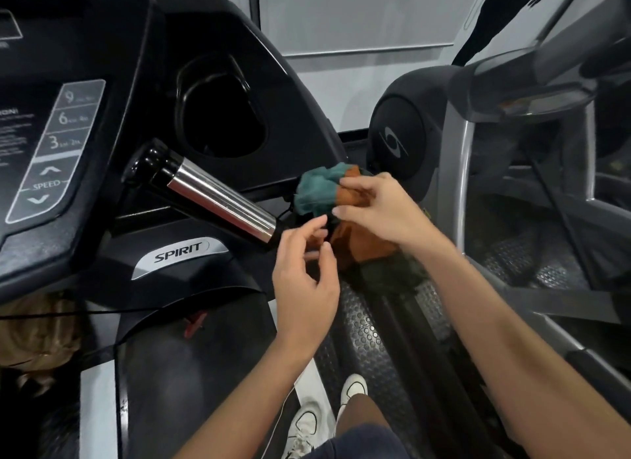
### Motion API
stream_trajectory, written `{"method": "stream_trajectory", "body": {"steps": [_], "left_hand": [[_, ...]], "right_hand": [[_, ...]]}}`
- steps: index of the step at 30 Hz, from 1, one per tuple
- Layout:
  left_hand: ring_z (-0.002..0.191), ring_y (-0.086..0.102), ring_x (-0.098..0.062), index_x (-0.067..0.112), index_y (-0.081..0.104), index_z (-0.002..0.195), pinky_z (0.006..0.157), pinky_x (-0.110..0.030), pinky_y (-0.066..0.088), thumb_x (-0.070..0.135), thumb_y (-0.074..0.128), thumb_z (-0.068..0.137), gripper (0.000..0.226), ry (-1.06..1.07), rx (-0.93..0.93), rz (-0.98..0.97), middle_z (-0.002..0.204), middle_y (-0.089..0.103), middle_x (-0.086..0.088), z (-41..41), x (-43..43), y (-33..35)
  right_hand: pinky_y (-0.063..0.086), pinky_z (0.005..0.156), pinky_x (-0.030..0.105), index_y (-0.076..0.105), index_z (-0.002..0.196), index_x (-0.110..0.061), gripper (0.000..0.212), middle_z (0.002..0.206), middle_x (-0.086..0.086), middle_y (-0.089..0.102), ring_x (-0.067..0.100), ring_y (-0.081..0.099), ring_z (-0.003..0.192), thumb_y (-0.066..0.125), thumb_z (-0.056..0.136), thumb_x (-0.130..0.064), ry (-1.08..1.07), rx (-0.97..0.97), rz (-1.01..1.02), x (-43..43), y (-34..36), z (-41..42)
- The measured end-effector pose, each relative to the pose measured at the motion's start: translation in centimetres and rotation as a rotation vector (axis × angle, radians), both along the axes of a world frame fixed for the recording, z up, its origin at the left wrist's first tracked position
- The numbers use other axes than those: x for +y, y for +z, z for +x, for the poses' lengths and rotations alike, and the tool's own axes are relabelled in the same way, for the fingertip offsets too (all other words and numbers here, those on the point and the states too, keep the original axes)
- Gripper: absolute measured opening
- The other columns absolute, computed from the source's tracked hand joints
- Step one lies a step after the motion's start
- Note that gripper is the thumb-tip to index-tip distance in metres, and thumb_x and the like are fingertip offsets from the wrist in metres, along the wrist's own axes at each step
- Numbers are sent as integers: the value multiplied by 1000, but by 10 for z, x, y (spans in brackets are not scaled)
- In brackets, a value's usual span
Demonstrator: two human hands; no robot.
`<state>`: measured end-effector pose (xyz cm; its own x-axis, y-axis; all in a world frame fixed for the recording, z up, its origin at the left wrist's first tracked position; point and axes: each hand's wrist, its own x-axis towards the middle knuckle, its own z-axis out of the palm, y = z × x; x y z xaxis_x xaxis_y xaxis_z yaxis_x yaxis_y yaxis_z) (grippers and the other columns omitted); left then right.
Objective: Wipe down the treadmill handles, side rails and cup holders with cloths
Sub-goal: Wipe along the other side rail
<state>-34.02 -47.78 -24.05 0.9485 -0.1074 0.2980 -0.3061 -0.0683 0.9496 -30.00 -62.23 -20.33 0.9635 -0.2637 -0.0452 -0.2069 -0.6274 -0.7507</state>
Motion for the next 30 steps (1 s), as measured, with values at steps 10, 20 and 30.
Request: {"method": "stream_trajectory", "body": {"steps": [10, 20, 30], "left_hand": [[134, 18, -31, 11, 10, 148, 108, -34, 27, 41, 59, 83, 87, -241, 62, 751, 150, -3, -9, 46, -44, 17], [105, 53, -22, 13, 47, 125, 83, -25, 39, 16, 48, 94, 31, -172, 139, 550, 118, 52, -6, -2, -13, -2], [99, 55, -29, -3, 46, 118, 87, -27, 41, 1, 44, 93, 25, -40, 89, 533, 129, 33, -13, 44, -42, 13]], "right_hand": [[53, 62, 19, 65, 94, -17, 32, 87, 6, 60, 15, 60, 68, 39, 94, 2, -306, -96, 641, -52, 2, -38], [51, 57, 17, 67, 91, -18, 37, 88, 4, 66, 15, 61, 73, 39, 92, 6, -310, 8, 617, -41, -36, -63], [49, 94, 36, 56, 124, -17, 31, 112, 2, 68, 18, 64, 103, 47, 95, -11, -156, 83, 607, -25, -46, -80]]}}
